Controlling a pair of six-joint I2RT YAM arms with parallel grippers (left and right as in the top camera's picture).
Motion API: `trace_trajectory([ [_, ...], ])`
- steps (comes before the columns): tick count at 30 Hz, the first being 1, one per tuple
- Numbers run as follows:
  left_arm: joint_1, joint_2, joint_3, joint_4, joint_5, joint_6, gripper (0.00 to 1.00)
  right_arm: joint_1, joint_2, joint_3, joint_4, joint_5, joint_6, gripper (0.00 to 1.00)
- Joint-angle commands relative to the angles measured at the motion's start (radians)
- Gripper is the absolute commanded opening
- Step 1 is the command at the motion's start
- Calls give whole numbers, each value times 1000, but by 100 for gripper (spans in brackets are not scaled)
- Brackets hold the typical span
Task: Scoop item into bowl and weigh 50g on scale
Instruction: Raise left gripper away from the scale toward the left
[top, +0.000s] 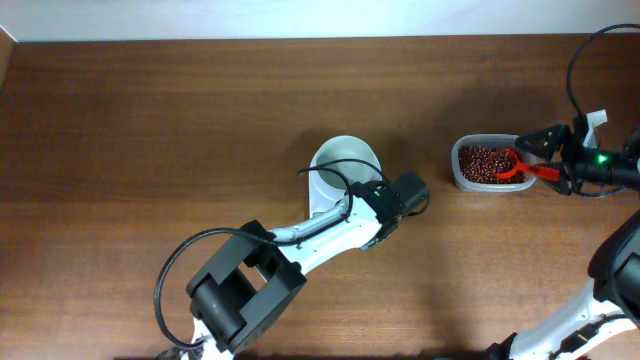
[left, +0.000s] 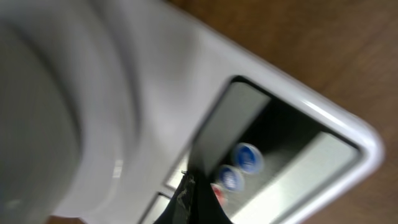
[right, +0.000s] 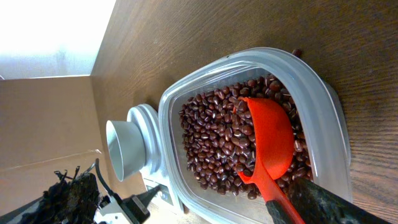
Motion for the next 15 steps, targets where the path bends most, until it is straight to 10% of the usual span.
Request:
trace_trajectory([
  [1, 40, 101, -44, 38, -58, -34, 0, -15, 19, -6, 13, 134, -5, 99],
  [9, 32, -229, -33, -64, 263, -50, 0, -15, 19, -6, 13, 134, -5, 99],
  [15, 196, -423, -26, -80, 364, -275, 0, -15, 19, -6, 13, 134, -5, 99],
])
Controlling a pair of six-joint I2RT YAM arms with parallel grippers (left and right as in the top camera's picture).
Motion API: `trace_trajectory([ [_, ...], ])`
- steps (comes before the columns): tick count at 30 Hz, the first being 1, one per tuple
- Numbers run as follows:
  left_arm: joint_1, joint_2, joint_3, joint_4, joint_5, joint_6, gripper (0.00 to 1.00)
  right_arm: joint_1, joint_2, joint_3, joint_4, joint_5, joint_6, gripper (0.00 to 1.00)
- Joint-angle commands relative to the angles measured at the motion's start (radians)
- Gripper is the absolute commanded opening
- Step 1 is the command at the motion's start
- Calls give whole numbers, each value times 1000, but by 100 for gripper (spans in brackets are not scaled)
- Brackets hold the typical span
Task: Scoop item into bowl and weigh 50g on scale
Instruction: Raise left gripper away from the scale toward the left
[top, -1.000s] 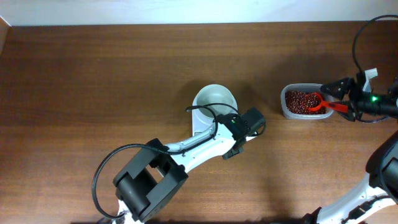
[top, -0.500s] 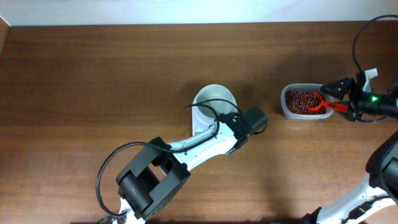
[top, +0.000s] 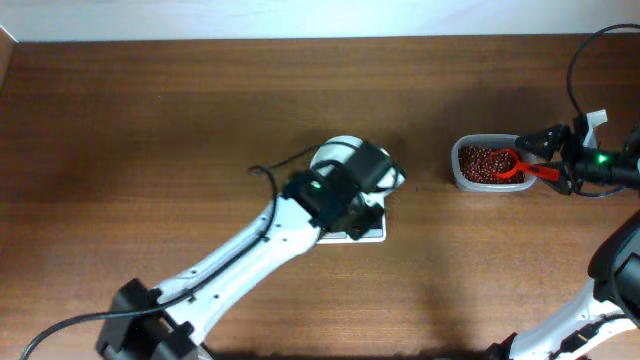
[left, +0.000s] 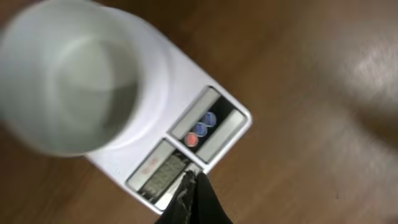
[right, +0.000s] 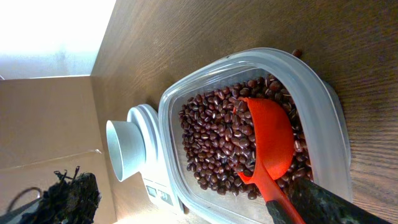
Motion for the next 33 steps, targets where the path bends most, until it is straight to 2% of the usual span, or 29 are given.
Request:
trace_trajectory([
  [1, 204, -45, 9, 0, 45, -205, 0, -15, 19, -6, 13, 134, -4, 99],
  [3, 319, -45, 10, 14, 44, -257, 0, -15, 19, -6, 13, 134, -4, 99],
  [4, 432, -45, 10, 43, 44, -306, 0, -15, 19, -6, 13, 134, -4, 99],
  [8, 716, -45, 10, 138, 44, -333, 0, -15, 19, -6, 13, 134, -4, 99],
  [10, 806, -45, 10, 138, 56, -347, 0, -15, 19, -6, 13, 134, -4, 99],
  [12, 833, -45, 10, 105, 55, -346, 0, -15, 19, -6, 13, 134, -4, 99],
  [14, 834, -45, 10, 61, 56, -347, 0, -15, 19, -6, 13, 134, -4, 99],
  [16, 834, -45, 9, -10, 58, -347, 4, -15, 19, -6, 13, 134, -4, 99],
  [17, 833, -45, 8, -33, 68, -347, 0, -15, 19, -6, 13, 134, -4, 99],
  [19, 815, -45, -5, -96, 104, -347, 0, -15, 19, -6, 13, 134, -4, 99],
  [22, 703, -45, -41, -169, 118, -336, 0, -15, 19, -6, 13, 134, -4, 99],
  [24, 618, -45, -32, -153, 118, -257, 4, -15, 19, -6, 13, 134, -4, 99],
  [28, 568, 23, 257, -380, 119, -151, 5, -15, 19, -6, 13, 134, -4, 99],
  [30, 548, 87, 294, -368, 119, -143, 7, -15, 19, -6, 13, 134, -4, 99],
  [32, 497, 144, 294, -360, 118, -109, 19, -15, 19, -6, 13, 134, -4, 99],
  [33, 459, 181, 294, -360, 118, -33, 30, -15, 19, -6, 13, 134, -4, 99],
])
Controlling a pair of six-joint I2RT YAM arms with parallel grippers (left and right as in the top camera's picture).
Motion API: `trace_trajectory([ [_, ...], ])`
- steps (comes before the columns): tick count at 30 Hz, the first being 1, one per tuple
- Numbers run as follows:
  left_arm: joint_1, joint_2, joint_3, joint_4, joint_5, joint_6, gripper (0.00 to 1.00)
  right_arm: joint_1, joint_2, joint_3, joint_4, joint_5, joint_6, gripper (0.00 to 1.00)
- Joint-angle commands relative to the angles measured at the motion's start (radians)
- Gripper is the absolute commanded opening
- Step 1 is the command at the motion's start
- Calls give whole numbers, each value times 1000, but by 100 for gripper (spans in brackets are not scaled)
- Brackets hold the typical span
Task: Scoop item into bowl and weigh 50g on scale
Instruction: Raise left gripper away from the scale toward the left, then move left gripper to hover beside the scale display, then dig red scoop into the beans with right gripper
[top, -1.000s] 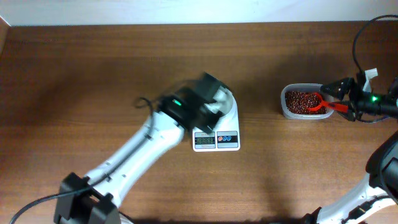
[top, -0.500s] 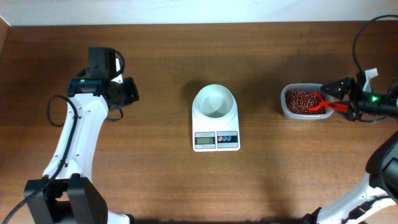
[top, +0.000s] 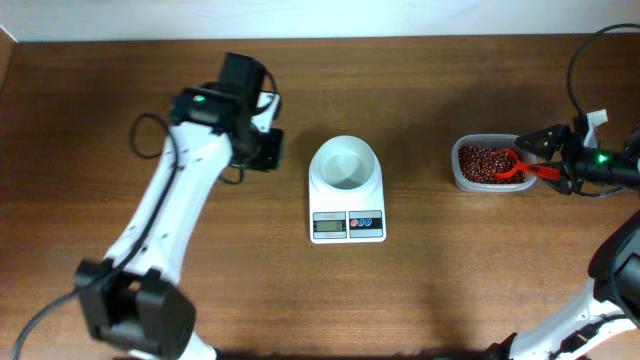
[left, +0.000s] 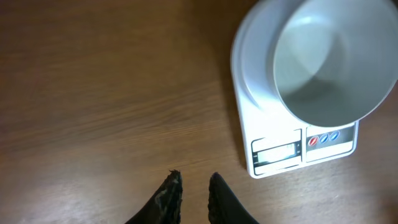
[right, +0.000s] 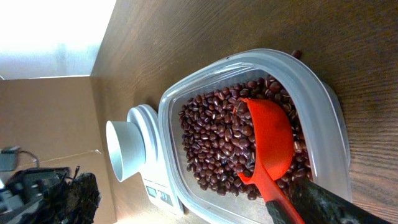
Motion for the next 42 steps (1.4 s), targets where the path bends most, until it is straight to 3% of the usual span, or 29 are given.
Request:
trace_trajectory([
  [1, -83, 90, 5, 0, 11, 145, 34, -14, 19, -7, 11, 134, -4, 99],
  [4, -124, 155, 5, 17, 10, 148, 48, -14, 19, -7, 11, 134, -4, 99],
  [6, -126, 171, 4, 13, 3, 148, 16, -14, 19, -7, 11, 134, -4, 99],
  [7, -126, 171, 4, 6, 3, 173, 8, -14, 19, -7, 11, 134, -4, 99],
  [9, -126, 171, 4, -45, 2, 273, 1, -14, 19, -7, 11, 134, -4, 99],
  [13, -126, 170, 4, -56, 4, 304, 0, -14, 19, -7, 11, 134, -4, 99],
  [14, -126, 171, 4, -41, 4, 304, 4, -14, 19, -7, 11, 134, -4, 99],
  [15, -126, 171, 4, -39, 4, 304, 27, -14, 19, -7, 11, 134, -4, 99],
  [17, -126, 171, 3, -38, 3, 304, 43, -14, 19, -7, 11, 134, -4, 99],
  [19, -126, 171, 3, -38, 3, 304, 52, -14, 19, -7, 11, 134, -4, 99],
  [20, -126, 171, 3, -38, 3, 304, 92, -14, 19, -7, 11, 134, -4, 99],
  [21, -126, 171, 3, -39, 3, 304, 99, -14, 19, -7, 11, 134, -4, 99],
  [42, -126, 171, 3, -31, 4, 304, 99, -14, 19, -7, 18, 134, -4, 99],
])
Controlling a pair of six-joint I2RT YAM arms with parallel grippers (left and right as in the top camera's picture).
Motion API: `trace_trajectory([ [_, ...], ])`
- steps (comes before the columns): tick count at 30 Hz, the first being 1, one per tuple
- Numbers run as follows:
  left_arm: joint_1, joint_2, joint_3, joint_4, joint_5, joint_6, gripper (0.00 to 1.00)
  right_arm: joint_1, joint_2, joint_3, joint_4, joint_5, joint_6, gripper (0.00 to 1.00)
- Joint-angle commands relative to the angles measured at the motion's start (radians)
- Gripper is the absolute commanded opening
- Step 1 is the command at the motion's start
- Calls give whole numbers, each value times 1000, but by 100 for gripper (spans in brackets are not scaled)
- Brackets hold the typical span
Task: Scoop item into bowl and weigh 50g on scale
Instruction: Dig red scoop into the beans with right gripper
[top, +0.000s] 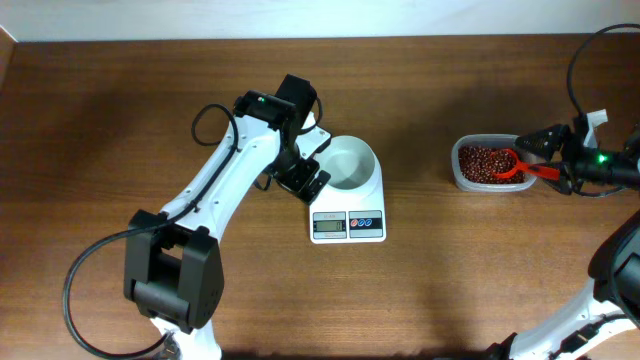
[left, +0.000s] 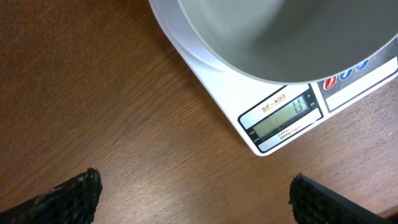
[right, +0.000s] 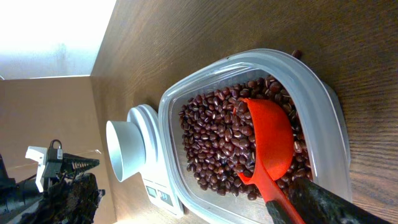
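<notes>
A white bowl (top: 345, 163) stands empty on the white scale (top: 348, 226), whose display (left: 283, 116) reads 0. My left gripper (top: 308, 178) hangs open at the bowl's left front, its fingers (left: 68, 196) spread wide over bare wood. At the right, a clear tub of red beans (top: 480, 163) holds a red scoop (right: 268, 144). My right gripper (right: 193, 208) is open, and the scoop's handle lies against one of its fingers (right: 329, 205). The handle's end is hidden under that finger.
The brown wooden table (top: 150, 110) carries only the scale and the tub. A cable loops off the left arm (top: 215, 125). The right arm (top: 605, 165) reaches in from the table's right edge.
My left gripper was shut out to the left of the scale. It is now open and close beside the bowl's left front. The right arm and the scoop have not moved.
My left gripper was shut with its tip right at the scale's buttons. Then it stood higher over the scale, then off to the far left, still shut. Now it is back beside the bowl, open. The right gripper stayed at the scoop throughout.
</notes>
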Motion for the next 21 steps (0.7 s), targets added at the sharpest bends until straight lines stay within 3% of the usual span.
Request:
trace_trajectory([
  [1, -3, 9, 3, 3, 4, 5, 99, -14, 19, -7, 24, 134, -3, 99],
  [5, -3, 9, 3, 3, 4, 5, 99, -14, 19, -7, 82, 137, -3, 99],
  [7, -3, 9, 3, 3, 4, 5, 99, -16, 19, -5, 81, 188, 32, 91],
  [12, -3, 9, 3, 3, 4, 5, 99, -14, -4, 6, 61, 330, 144, 83],
  [14, -3, 9, 3, 3, 4, 5, 99, -13, -33, 8, 62, 333, 167, 74],
  [15, -3, 9, 3, 3, 4, 5, 99, -3, -37, 8, 62, 333, 166, 59],
  [21, -3, 9, 3, 3, 4, 5, 99, 111, -37, 8, 65, 452, 189, 53],
])
